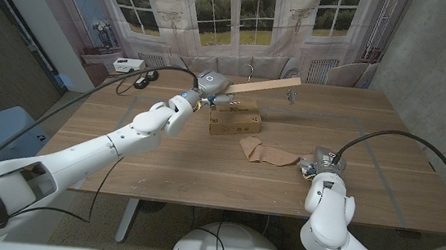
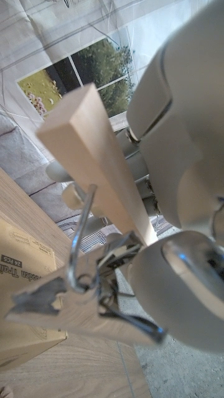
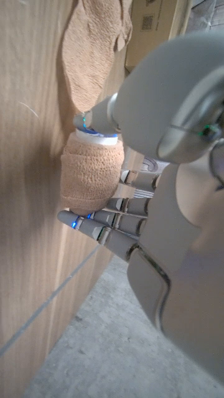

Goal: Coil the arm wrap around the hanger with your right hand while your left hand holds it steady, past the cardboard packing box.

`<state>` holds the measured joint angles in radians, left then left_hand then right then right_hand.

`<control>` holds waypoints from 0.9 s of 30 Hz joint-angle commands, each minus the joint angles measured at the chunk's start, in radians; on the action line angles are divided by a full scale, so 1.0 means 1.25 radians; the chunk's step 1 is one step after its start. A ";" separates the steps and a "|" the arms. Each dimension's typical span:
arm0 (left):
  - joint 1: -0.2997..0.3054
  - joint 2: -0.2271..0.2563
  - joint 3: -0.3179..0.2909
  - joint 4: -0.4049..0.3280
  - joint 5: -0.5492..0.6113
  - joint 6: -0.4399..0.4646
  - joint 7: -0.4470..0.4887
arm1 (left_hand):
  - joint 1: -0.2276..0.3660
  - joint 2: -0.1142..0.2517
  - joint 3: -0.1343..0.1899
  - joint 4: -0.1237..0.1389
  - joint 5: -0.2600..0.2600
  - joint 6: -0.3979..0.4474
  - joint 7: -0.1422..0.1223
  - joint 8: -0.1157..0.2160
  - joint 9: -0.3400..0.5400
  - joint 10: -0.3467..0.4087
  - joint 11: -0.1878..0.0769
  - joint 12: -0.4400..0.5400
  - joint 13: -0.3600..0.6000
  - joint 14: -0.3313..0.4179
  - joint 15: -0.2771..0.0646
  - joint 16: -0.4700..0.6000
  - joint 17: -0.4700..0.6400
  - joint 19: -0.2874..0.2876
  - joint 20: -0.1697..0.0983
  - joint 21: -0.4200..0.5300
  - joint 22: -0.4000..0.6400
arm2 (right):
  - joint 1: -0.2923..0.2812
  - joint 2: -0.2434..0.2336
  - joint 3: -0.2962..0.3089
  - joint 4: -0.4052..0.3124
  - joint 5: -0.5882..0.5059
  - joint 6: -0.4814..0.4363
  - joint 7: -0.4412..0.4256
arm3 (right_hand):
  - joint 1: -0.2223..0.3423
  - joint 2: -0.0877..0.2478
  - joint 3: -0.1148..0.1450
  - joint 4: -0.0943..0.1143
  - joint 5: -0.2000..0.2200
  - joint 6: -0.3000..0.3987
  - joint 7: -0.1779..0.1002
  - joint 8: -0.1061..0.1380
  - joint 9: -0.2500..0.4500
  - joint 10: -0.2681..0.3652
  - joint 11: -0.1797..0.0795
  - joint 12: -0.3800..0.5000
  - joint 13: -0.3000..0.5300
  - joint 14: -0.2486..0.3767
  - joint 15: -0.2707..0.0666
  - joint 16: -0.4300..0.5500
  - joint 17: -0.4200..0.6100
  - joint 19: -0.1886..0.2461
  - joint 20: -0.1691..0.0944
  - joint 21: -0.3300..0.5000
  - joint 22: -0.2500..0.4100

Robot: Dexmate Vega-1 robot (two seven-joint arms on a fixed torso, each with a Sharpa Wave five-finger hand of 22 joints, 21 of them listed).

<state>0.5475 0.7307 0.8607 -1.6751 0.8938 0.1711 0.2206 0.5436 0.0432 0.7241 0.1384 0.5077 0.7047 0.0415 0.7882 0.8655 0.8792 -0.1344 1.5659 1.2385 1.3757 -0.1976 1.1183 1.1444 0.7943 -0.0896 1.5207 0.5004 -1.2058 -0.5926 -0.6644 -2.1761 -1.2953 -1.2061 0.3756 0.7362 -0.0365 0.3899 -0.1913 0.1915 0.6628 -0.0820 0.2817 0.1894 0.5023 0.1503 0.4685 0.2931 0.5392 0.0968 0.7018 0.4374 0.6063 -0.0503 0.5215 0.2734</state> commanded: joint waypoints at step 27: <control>-0.048 -0.019 0.047 0.026 0.090 -0.003 0.011 | -0.005 -0.001 0.036 0.017 -0.001 -0.010 0.006 0.021 -0.009 -0.008 -0.013 0.006 0.004 0.005 0.001 0.002 -0.002 -0.005 -0.043 0.009 -0.004 | -0.183 0.159 0.185 -0.047 0.108 0.278 -0.676 | 0.345 0.175 0.057 0.036 -0.010 0.217 0.078 -0.016 0.014 0.393 -0.164 0.185 0.140 0.390 -0.258 0.186 0.368 0.020 -0.006 0.168 0.056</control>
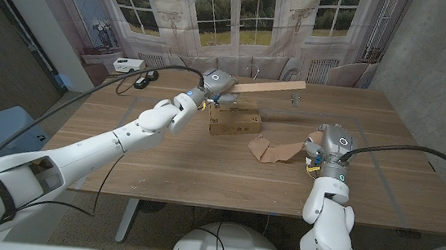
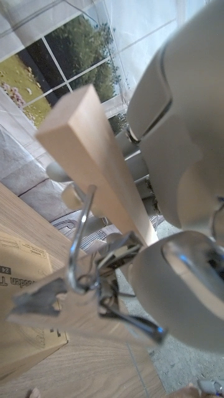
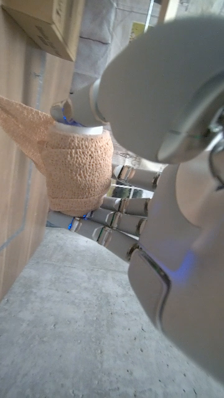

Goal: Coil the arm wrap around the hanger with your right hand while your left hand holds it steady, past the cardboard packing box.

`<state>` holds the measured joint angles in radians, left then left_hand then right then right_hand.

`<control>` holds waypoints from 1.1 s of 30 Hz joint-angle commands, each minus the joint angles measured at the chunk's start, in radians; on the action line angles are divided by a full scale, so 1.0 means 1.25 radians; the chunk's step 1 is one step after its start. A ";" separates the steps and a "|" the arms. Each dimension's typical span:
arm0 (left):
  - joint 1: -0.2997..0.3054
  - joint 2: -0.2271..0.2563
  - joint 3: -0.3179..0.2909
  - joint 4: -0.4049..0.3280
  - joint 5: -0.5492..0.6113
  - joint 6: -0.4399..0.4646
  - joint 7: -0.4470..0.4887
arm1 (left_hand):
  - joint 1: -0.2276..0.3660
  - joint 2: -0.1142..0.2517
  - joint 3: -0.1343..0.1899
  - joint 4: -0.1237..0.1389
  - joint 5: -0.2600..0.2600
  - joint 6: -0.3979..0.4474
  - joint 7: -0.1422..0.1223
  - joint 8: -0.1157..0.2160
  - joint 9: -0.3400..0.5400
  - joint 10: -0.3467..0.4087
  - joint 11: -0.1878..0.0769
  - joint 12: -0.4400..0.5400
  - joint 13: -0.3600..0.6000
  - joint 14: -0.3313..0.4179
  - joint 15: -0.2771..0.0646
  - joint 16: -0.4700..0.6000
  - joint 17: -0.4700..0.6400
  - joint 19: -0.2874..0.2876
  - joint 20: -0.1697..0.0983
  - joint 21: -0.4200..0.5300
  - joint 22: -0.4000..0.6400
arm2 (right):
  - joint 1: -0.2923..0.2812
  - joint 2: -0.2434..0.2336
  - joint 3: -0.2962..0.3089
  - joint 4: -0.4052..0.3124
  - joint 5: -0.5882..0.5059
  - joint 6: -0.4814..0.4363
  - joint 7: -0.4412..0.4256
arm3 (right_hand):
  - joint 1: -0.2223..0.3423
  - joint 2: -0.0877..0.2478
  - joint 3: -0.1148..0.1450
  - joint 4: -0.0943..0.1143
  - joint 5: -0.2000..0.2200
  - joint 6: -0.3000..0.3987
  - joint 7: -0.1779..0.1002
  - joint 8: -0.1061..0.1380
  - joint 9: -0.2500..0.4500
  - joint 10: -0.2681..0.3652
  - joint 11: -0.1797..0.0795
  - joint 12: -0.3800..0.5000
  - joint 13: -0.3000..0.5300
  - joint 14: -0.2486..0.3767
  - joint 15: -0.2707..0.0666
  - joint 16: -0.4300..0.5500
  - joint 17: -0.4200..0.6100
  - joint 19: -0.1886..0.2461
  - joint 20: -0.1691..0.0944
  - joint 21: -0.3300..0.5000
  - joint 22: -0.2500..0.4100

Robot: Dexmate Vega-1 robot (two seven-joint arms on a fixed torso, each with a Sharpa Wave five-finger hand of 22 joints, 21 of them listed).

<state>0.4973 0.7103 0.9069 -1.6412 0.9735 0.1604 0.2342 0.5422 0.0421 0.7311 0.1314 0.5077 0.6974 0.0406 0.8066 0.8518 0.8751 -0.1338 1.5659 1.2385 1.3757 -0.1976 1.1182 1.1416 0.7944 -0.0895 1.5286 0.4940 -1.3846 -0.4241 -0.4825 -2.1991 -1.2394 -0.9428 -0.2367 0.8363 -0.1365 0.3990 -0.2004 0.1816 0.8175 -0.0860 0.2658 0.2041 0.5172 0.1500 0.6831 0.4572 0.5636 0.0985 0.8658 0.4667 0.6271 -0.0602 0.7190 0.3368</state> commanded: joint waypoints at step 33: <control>-0.035 -0.027 0.037 0.031 0.047 -0.021 0.017 | -0.009 -0.005 0.039 0.022 0.002 -0.010 0.008 0.027 -0.012 -0.004 -0.012 0.007 0.004 0.008 0.000 0.007 0.001 -0.008 -0.042 0.007 -0.003 | -0.191 -0.020 0.214 -0.263 0.336 0.250 -0.363 | 0.293 0.250 0.034 0.037 -0.005 0.148 0.106 -0.024 0.009 0.419 -0.151 0.062 0.069 0.401 -0.254 0.113 0.478 0.005 0.016 0.086 0.017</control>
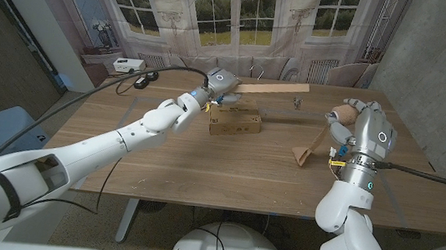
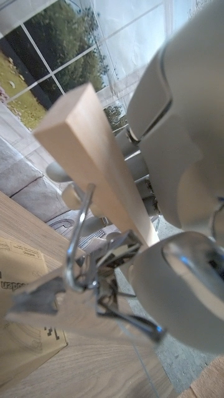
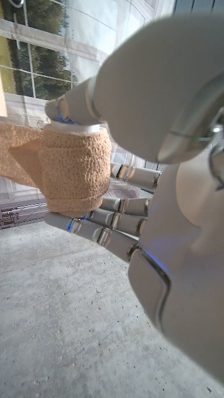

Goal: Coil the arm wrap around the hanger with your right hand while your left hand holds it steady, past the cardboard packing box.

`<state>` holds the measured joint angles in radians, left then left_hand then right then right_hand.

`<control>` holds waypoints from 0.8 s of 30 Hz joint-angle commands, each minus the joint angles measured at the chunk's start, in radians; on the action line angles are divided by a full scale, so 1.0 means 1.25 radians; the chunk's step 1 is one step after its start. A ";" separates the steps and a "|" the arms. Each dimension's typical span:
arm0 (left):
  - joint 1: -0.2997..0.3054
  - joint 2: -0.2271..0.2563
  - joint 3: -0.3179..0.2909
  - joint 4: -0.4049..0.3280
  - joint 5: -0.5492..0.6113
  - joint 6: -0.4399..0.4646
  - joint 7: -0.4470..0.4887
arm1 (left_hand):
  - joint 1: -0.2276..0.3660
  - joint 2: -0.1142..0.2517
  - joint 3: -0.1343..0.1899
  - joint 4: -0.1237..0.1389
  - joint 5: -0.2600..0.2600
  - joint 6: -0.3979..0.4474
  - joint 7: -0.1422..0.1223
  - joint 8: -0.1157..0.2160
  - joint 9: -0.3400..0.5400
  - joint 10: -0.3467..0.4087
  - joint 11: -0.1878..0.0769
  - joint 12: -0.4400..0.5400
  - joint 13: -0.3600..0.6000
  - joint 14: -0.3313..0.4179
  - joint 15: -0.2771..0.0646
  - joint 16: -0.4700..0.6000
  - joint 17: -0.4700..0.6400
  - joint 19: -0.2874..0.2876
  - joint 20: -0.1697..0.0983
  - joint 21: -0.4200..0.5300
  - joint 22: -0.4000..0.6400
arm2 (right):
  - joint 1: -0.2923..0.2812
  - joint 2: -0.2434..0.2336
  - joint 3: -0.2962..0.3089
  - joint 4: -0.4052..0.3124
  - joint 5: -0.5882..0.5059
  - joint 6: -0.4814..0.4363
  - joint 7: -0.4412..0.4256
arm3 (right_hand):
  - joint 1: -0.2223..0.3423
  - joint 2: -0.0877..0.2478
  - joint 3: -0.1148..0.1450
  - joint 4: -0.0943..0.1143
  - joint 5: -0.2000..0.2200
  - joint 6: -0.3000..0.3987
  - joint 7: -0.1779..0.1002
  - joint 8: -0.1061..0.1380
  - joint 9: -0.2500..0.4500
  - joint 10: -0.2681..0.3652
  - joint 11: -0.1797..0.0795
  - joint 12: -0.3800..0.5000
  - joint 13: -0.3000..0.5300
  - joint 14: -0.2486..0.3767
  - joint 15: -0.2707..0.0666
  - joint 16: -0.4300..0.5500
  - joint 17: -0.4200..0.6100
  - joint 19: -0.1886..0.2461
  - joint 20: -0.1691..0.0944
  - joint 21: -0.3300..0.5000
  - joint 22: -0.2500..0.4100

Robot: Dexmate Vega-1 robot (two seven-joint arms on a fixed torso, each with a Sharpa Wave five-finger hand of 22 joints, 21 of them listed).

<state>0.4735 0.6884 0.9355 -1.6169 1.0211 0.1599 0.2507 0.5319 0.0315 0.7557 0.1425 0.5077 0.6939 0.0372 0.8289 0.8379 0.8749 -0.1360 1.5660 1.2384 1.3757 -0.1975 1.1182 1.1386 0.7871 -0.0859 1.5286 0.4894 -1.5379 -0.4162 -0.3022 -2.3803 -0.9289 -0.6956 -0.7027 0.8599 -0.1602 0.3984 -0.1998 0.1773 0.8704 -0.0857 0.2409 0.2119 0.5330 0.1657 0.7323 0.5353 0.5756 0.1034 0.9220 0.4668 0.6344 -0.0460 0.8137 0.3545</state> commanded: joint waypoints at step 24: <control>-0.065 -0.033 0.055 0.040 0.064 -0.068 0.015 | -0.002 -0.001 0.021 0.012 0.005 -0.009 0.010 0.021 -0.010 -0.003 -0.012 0.007 0.005 0.007 0.001 0.010 0.004 -0.004 -0.044 0.009 0.000 | -0.047 -0.037 0.122 -0.191 0.110 0.175 -0.029 | 0.289 0.271 0.031 0.037 -0.002 0.119 0.119 -0.020 0.005 0.418 -0.165 0.036 0.027 0.390 -0.257 0.101 0.563 -0.004 0.007 0.056 0.005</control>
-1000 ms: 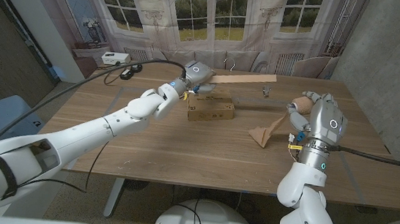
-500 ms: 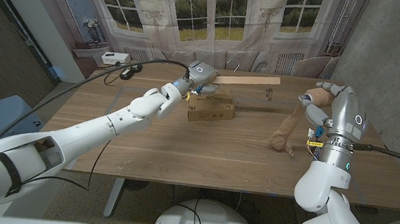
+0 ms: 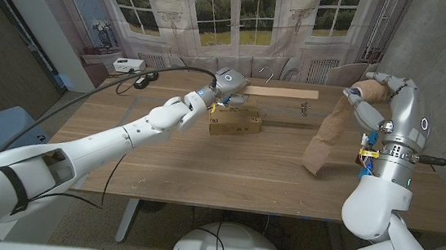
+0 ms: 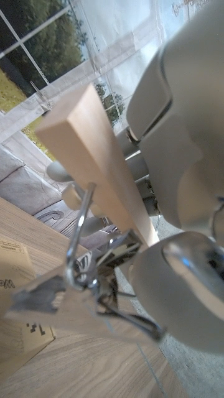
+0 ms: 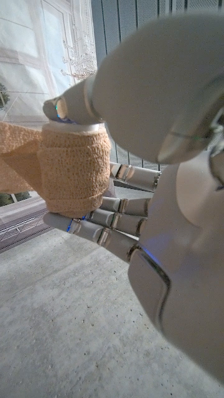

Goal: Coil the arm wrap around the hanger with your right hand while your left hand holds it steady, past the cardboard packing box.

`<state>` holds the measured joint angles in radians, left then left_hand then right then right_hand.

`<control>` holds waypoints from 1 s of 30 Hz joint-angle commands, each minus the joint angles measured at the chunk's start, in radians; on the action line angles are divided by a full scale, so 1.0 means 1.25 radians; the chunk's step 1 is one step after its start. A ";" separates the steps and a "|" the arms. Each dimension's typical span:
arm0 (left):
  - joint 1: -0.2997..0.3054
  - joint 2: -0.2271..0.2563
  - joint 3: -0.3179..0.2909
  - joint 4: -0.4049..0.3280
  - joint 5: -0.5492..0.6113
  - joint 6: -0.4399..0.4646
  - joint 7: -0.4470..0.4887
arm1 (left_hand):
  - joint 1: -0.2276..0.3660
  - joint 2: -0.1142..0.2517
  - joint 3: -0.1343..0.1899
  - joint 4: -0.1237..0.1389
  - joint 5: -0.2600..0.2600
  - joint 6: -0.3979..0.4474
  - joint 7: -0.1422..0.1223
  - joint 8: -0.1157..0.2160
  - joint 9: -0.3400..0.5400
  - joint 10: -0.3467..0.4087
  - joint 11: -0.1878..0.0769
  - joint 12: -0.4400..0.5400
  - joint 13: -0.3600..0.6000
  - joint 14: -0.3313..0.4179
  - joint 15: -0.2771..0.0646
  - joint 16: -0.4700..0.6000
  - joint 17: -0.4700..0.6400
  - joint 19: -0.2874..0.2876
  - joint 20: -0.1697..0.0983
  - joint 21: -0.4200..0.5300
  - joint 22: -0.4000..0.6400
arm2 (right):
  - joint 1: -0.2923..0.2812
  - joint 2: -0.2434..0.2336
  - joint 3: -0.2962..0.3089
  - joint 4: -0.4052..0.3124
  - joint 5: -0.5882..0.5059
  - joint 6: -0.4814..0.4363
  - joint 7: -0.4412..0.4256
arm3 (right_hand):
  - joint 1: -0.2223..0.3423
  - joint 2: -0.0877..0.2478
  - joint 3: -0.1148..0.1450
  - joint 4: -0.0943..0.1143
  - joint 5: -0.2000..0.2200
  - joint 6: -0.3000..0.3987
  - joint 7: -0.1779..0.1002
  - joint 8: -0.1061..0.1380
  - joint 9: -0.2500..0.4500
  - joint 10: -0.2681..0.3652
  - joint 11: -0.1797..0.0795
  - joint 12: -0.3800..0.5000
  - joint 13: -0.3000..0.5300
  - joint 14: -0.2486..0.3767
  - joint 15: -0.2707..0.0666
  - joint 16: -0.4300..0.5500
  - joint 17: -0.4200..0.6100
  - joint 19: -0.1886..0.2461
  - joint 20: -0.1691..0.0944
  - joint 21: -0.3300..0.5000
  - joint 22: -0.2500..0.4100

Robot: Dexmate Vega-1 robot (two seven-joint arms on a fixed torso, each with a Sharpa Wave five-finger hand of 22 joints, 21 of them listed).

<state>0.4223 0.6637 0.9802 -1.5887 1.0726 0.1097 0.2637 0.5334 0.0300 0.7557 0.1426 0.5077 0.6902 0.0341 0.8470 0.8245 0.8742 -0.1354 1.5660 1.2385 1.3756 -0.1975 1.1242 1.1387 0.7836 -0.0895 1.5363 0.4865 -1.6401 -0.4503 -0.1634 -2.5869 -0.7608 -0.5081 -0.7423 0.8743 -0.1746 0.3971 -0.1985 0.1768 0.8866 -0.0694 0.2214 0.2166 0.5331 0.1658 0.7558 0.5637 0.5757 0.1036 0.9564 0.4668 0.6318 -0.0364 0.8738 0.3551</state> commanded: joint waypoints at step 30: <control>-0.098 -0.030 0.105 0.062 0.224 -0.042 0.093 | -0.002 -0.006 0.022 0.011 0.009 -0.009 0.008 0.014 -0.012 -0.005 -0.015 0.006 0.005 0.004 0.001 0.003 0.000 -0.005 -0.040 0.004 0.002 | 0.209 -0.005 -0.005 -0.003 -0.067 -0.003 0.109 | 0.278 0.281 0.031 0.040 -0.003 0.115 0.106 -0.014 0.002 0.430 -0.167 0.018 0.001 0.388 -0.258 0.088 0.606 -0.014 -0.004 0.044 0.000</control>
<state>0.3281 0.6356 1.0751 -1.5387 1.2519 0.0454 0.2999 0.5399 0.0233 0.7685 0.1467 0.5143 0.6904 0.0347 0.8583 0.8102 0.8761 -0.1375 1.5660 1.2385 1.3756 -0.1975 1.1270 1.1370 0.7783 -0.0840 1.5362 0.4871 -1.4348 -0.4630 -0.1629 -2.5938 -0.8451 -0.5026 -0.6427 0.8741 -0.1744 0.3918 -0.1931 0.1741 0.8938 -0.0621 0.2064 0.2165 0.5332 0.1659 0.7726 0.5625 0.5768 0.1049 0.9795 0.4668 0.6270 -0.0378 0.9214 0.3524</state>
